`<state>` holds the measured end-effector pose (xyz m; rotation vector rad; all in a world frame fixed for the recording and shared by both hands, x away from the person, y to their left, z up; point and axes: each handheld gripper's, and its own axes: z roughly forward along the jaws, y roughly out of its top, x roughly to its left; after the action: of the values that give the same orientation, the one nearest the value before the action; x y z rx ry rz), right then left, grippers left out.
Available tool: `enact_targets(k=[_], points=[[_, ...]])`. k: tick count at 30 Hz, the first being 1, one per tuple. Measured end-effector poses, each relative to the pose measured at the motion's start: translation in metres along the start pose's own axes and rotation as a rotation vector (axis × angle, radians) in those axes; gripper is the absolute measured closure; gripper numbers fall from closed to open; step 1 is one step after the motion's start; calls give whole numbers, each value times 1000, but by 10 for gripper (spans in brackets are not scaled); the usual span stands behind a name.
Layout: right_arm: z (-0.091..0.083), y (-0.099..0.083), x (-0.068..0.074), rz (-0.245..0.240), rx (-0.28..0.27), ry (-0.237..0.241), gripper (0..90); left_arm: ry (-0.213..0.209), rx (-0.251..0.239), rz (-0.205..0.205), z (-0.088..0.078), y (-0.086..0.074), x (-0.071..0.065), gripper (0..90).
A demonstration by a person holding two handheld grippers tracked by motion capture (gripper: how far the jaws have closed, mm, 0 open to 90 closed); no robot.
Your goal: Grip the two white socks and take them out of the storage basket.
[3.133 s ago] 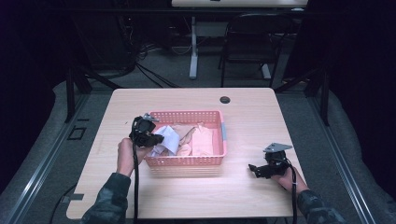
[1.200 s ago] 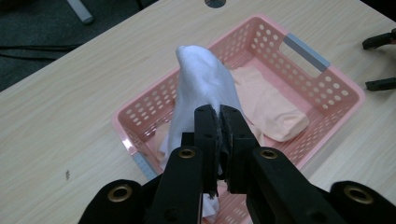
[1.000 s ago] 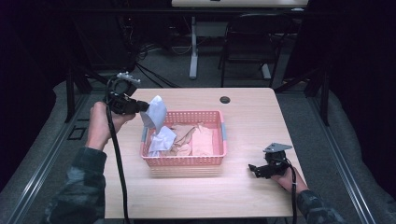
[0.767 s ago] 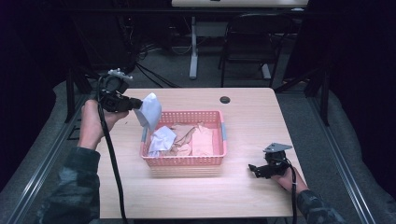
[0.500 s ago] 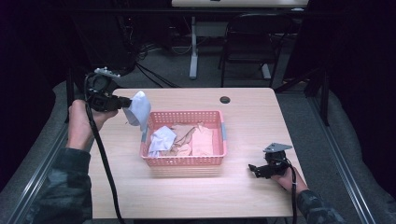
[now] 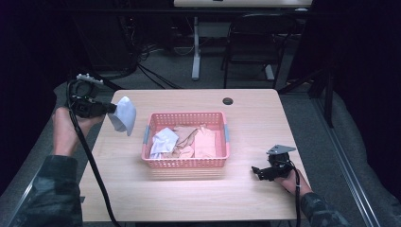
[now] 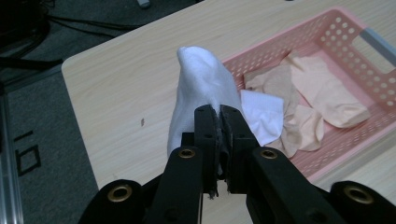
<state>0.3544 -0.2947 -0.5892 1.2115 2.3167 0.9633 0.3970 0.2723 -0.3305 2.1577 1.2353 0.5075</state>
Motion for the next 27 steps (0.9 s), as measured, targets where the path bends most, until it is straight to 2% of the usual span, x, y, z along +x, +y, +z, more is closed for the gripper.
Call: enact_targets(k=[4, 10, 16, 20, 27], points=[[0, 0, 0, -4, 1, 0, 0, 3, 10, -31, 4, -9, 9, 861], [0, 0, 0, -1, 0, 2, 0, 9, 26, -54, 9, -16, 17, 860], [0, 0, 0, -3, 0, 1, 0, 10, 51, -84, 22, -27, 26, 860], [0, 0, 0, -1, -3, 1, 0, 0, 69, -107, 32, -34, 30, 860], [0, 0, 0, -1, -2, -1, 0, -6, 70, -127, 42, -40, 34, 860]])
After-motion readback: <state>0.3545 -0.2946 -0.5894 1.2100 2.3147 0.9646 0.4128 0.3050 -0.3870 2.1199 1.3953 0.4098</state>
